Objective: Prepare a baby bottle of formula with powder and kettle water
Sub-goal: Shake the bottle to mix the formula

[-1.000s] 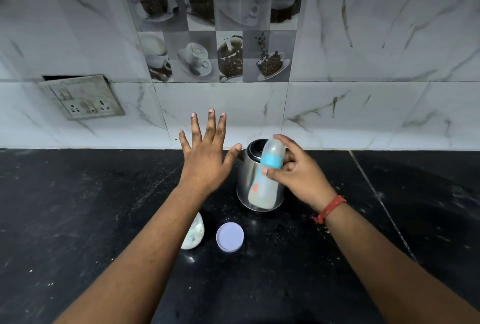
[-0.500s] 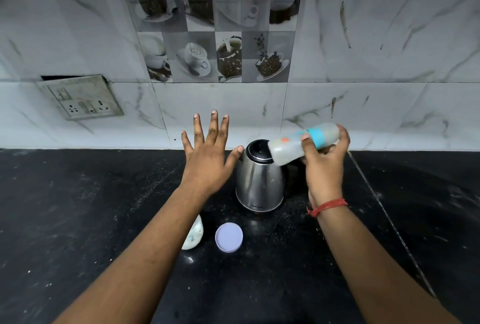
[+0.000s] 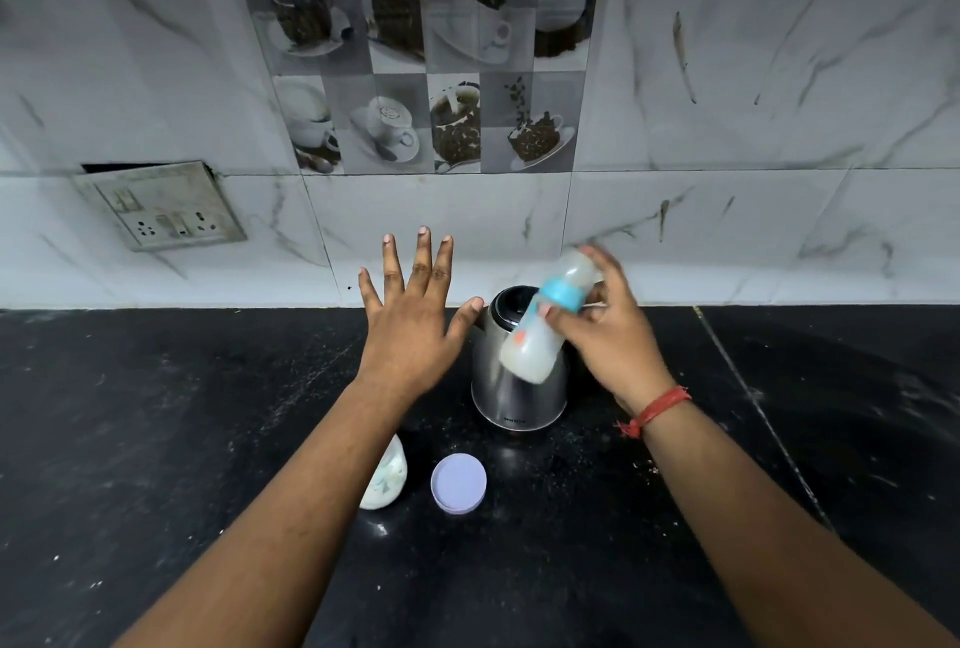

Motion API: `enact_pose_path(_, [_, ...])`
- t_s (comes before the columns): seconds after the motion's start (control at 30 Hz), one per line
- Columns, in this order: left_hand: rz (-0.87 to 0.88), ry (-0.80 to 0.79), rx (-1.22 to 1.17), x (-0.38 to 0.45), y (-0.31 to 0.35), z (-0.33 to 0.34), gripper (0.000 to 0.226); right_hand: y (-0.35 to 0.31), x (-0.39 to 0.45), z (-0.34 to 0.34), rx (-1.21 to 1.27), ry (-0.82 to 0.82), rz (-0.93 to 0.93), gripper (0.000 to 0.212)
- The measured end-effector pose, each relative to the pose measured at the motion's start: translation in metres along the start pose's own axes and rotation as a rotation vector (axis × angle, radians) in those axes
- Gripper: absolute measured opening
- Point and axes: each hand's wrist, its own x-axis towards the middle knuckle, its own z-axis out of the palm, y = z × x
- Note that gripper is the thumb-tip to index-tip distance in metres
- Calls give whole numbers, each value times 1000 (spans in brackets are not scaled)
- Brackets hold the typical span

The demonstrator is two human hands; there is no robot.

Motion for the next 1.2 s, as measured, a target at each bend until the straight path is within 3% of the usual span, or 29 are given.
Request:
enact_pose_path(0.07, [2, -4, 10, 0, -2, 2, 80, -1, 4, 1, 131, 223, -39, 68])
enact_pose_path(0.1, [6, -6, 19, 0, -2, 3, 80, 2, 4, 5, 117, 236, -69, 69])
enact_pose_path(0.13, [14, -9, 30, -1, -3, 5, 80, 6, 1, 10, 45, 163, -69, 71])
enact_pose_path(0.2, [26, -3, 37, -2, -3, 6, 81, 14, -9, 18, -119, -155, 2, 77])
enact_pose_path(0.23, [24, 3, 27, -2, -3, 6, 81, 15, -12, 18, -114, -219, 32, 76])
enact_pose_path(0.27, [19, 2, 19, -1, -4, 5, 80, 13, -10, 15, -51, -168, 36, 75])
enact_pose_path(0.37, [0, -14, 19, -1, -6, 4, 81, 10, 2, 5, 235, 259, 10, 68])
enact_pose_path(0.4, [-1, -14, 17, -1, -6, 4, 81, 11, 3, 6, 257, 296, -1, 69])
enact_pose_path(0.43, [-2, -17, 16, -1, -6, 4, 82, 13, 3, 8, 220, 243, 2, 71])
enact_pose_path(0.53, [6, -19, 23, 0, -3, 3, 82, 20, 0, 10, -44, -161, 103, 73])
enact_pose_path(0.57, [8, -17, 23, 0, -2, 3, 81, 19, 4, 5, -35, -150, 119, 72])
enact_pose_path(0.7, [1, -23, 14, 2, -2, 5, 81, 6, 22, -6, 260, 308, 63, 67])
enact_pose_path(0.73, [2, -23, 18, 2, -3, 7, 81, 7, 20, -2, 259, 300, 40, 67])
enact_pose_path(0.83, [18, -13, 22, 2, -3, 9, 79, 15, 9, 10, 42, -89, 93, 74])
enact_pose_path(0.87, [21, -5, 22, 2, -3, 9, 80, 15, 9, 9, 39, -121, 123, 74])
enact_pose_path(1.0, [9, -4, 11, 2, -6, 9, 79, 9, 19, -1, 271, 279, 83, 67])
enact_pose_path(1.03, [5, -7, 14, 2, -7, 9, 78, 7, 17, 1, 239, 260, 65, 68])
enact_pose_path(1.13, [3, -10, 20, 2, -7, 8, 78, 9, 8, 8, 26, -127, 125, 73])
enact_pose_path(1.17, [1, -8, 20, 2, -7, 9, 78, 6, 9, 4, 42, -141, 143, 73])
enact_pose_path(1.2, [2, -5, 19, 3, -8, 9, 79, 3, 14, -2, 104, -51, 135, 71])
